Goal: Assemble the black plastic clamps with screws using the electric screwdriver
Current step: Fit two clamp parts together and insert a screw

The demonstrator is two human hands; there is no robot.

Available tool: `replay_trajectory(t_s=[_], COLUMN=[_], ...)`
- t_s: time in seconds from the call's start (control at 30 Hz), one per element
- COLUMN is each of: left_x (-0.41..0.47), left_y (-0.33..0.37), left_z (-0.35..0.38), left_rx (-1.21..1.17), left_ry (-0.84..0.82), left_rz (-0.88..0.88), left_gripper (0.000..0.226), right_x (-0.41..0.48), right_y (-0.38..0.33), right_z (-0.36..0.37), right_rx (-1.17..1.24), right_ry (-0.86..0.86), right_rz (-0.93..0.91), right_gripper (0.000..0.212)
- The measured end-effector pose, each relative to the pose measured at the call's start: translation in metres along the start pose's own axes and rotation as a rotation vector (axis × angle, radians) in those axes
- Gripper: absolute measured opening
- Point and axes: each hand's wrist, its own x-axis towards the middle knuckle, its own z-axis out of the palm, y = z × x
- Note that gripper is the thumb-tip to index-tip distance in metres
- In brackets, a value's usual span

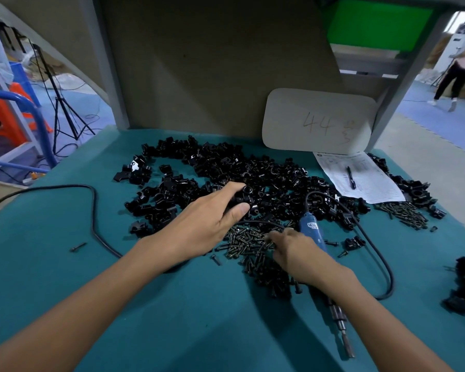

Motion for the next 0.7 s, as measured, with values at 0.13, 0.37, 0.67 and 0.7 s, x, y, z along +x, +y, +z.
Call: replay_trajectory(t_s=[0.13, 0.37, 0.67, 0.7], left_x=[-0.002, 0.001, 0.000, -0.001], left_y=[0.002, 0.014, 0.020, 0.020], left_z=[0.001, 0.003, 0.001, 0.001], left_rx=[0.051, 0.061, 0.074, 0.073], left_ry=[0.021, 0.045, 0.061, 0.059], left_rz=[0.030, 0.052, 0.032, 0.028], left_gripper=[0.052, 0.044, 0.042, 0.045], right_x=[-0.011, -0.029, -0.027, -0.027], right_y=[-0.010, -0.050, -0.055, -0.053], right_z=[-0.037, -0.067, -0.063, -0.063], right_rx=[0.651, 1.563, 1.541, 1.498], right_ry=[0.270, 0.463, 0.419, 0.419], right_rz=[0.067, -0.055, -0.076, -0.065], right_gripper=[0.019, 0.017, 0.011, 0.012])
